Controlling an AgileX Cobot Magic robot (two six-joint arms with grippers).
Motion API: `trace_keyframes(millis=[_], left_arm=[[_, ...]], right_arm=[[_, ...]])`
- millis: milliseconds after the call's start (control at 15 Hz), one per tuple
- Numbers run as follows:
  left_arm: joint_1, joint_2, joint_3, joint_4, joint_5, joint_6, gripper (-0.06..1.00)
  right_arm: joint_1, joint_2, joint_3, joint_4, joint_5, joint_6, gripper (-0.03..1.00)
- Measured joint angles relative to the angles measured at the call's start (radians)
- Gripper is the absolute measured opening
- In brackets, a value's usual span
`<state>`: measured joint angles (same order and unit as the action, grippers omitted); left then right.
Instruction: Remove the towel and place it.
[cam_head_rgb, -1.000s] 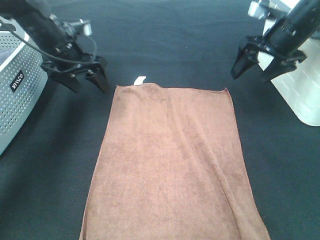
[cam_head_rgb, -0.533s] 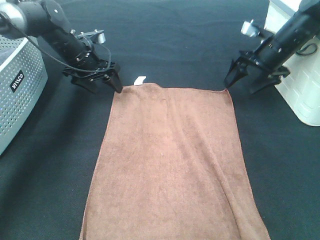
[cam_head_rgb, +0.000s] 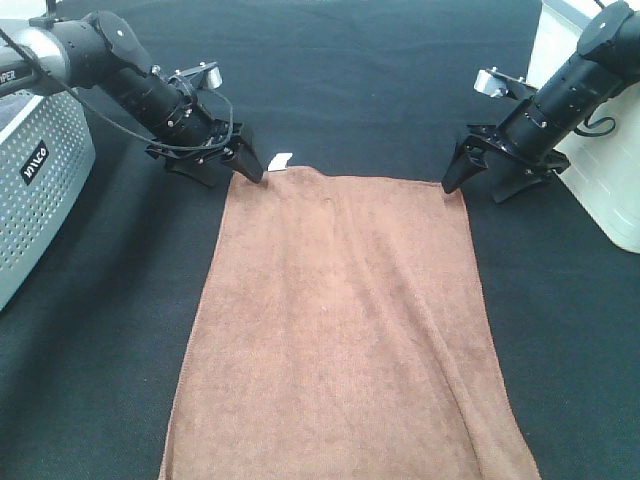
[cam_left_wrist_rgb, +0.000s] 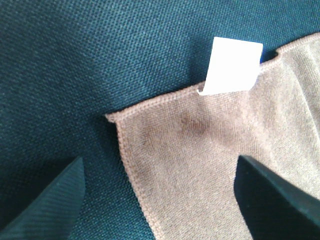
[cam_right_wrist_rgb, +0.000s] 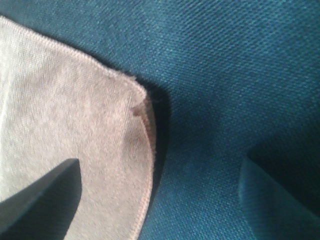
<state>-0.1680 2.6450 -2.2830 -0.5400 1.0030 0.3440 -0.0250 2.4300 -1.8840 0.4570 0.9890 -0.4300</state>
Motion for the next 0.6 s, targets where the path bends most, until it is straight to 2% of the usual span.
trace_keyframes(millis=[333,600], left_arm=[[-0.004,0.002,0.0,-0.04,0.005,0.001,0.77],[-0.067,0.004,0.0,-0.047,-0.006,0.0,0.76]], right_arm=[[0.003,0.0,0.0,-0.001,-0.008,0.034,0.79],[0.028,0.0,0.0,-0.013,-0.039,0.048,0.77]])
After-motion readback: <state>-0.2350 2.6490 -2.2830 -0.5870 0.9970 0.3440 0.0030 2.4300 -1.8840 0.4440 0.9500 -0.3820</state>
